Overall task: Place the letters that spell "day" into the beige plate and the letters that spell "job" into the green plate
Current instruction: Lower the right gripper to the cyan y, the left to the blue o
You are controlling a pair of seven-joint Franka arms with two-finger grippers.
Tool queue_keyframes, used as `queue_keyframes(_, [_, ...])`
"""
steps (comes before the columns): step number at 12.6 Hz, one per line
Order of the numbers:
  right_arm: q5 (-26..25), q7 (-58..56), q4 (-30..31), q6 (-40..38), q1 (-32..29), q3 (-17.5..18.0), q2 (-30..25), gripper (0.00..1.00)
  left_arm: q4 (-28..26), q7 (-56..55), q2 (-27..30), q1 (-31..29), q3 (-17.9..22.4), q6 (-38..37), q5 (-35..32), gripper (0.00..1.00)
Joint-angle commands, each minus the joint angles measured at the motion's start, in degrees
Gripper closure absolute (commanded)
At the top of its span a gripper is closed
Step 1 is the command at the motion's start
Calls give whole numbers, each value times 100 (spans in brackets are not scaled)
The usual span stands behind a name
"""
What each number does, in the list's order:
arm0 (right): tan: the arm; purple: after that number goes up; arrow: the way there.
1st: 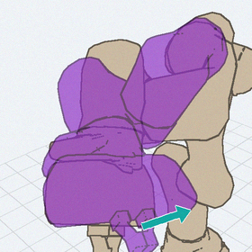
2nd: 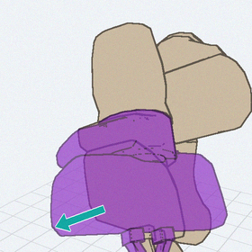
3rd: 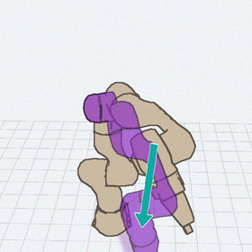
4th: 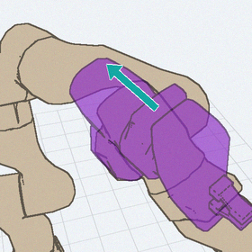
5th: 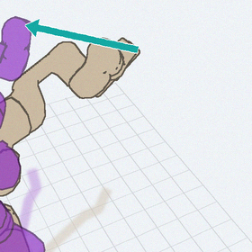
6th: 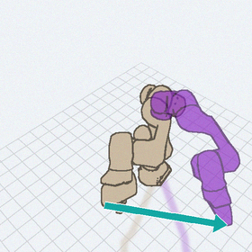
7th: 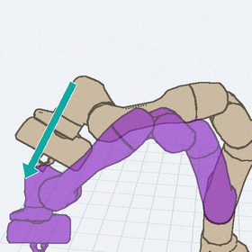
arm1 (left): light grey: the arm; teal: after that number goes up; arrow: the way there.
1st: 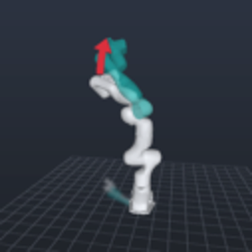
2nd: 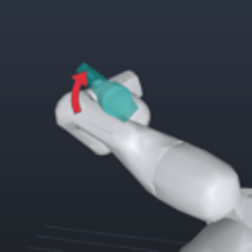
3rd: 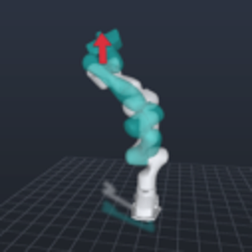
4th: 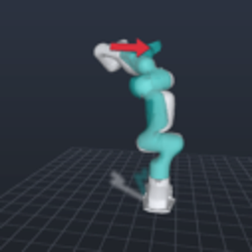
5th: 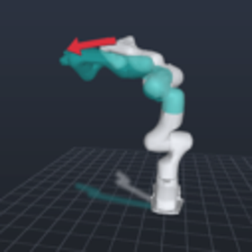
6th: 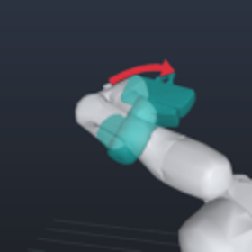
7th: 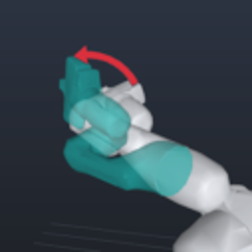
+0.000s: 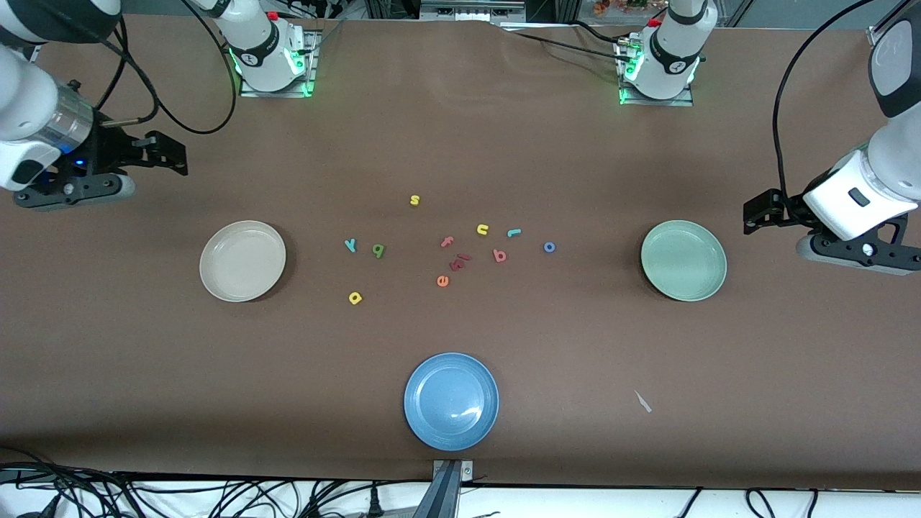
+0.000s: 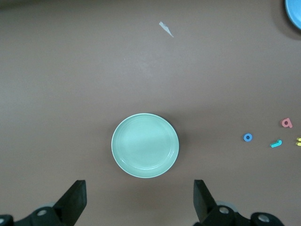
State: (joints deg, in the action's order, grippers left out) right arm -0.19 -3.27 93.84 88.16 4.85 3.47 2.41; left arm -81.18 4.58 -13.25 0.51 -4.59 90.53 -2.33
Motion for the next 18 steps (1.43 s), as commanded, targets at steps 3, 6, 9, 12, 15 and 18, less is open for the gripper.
queue_keyframes(3, [-60, 124, 46, 105, 42, 409, 163, 0, 23, 44, -160, 81, -67, -352, -31, 0])
queue_keyframes(6, [-113, 177, 55, 253, 305, 418, 907, 0, 15, -359, -703, 501, -138, -334, 66, 0])
queue_keyframes(9, [-121, 317, 247, 999, 534, 418, 1261, 0, 6, -1474, -1319, 713, -138, -107, 1214, 1])
queue_keyframes(12, [-121, 992, 1168, 2385, 753, 418, 1350, 0, -55, -2799, -1767, 1055, -138, 656, 1332, 1])
queue_keyframes(15, [-121, 1232, 1994, 3800, 921, 453, 1394, 0, -737, -3725, -2006, 1494, -138, 1833, 1306, 1])
queue_keyframes(18, [-121, 1232, 2636, 4909, 1043, 462, 1552, 0, -1661, -4411, -1909, 1820, -129, 2766, 1279, 3])
